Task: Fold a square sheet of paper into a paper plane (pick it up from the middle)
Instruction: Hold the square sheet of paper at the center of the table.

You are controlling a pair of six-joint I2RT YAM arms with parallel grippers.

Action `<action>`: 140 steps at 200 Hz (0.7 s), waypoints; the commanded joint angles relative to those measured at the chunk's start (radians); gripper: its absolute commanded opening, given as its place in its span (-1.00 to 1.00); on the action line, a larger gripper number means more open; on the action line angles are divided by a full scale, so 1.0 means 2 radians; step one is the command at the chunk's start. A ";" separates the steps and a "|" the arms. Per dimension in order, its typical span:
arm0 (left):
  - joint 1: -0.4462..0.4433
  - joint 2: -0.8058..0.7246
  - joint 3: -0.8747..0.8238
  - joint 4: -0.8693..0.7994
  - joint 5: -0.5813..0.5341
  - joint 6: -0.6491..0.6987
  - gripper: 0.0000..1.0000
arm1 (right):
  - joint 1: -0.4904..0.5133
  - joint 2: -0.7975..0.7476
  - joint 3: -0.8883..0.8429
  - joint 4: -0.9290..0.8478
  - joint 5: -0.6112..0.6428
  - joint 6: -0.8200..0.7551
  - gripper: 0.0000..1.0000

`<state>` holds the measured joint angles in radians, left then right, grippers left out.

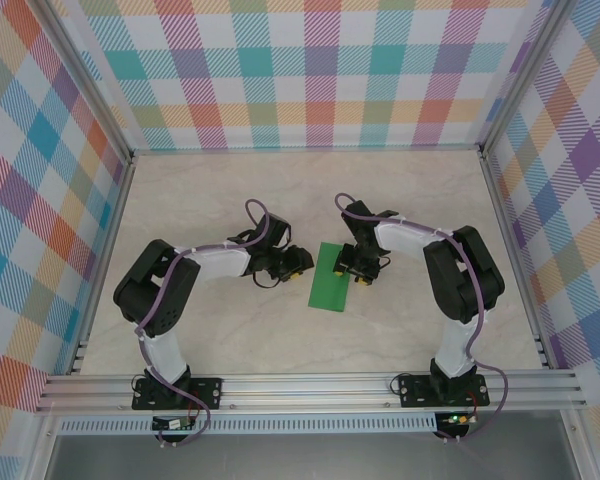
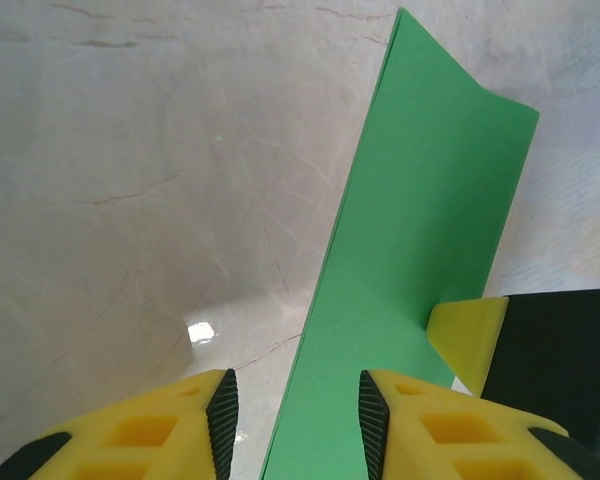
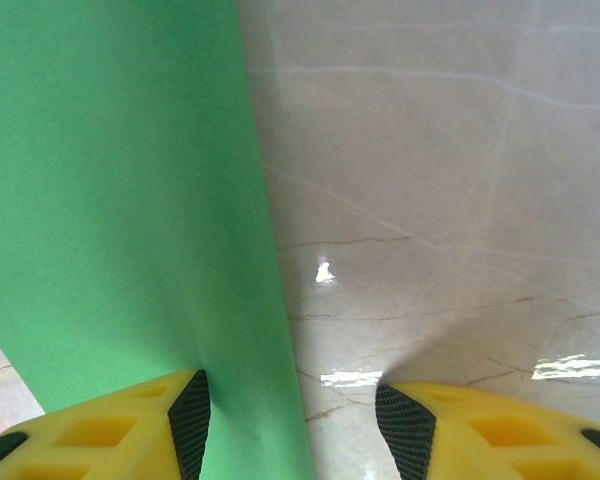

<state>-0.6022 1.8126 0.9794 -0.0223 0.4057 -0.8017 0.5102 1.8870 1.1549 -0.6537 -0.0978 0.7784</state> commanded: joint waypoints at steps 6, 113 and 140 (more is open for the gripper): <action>-0.006 0.005 0.014 0.008 0.022 0.011 -0.27 | -0.002 0.080 -0.042 0.022 0.037 -0.003 0.08; -0.031 0.040 0.069 -0.027 0.037 0.038 -0.73 | -0.002 0.086 -0.044 0.022 0.040 -0.011 0.08; -0.033 0.053 0.078 -0.031 0.042 0.039 -0.81 | -0.002 0.086 -0.045 0.022 0.040 -0.011 0.08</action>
<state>-0.6533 1.8889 1.1137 -0.0463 0.4641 -0.7425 0.5102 1.8900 1.1572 -0.6563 -0.0978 0.7776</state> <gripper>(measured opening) 0.107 0.542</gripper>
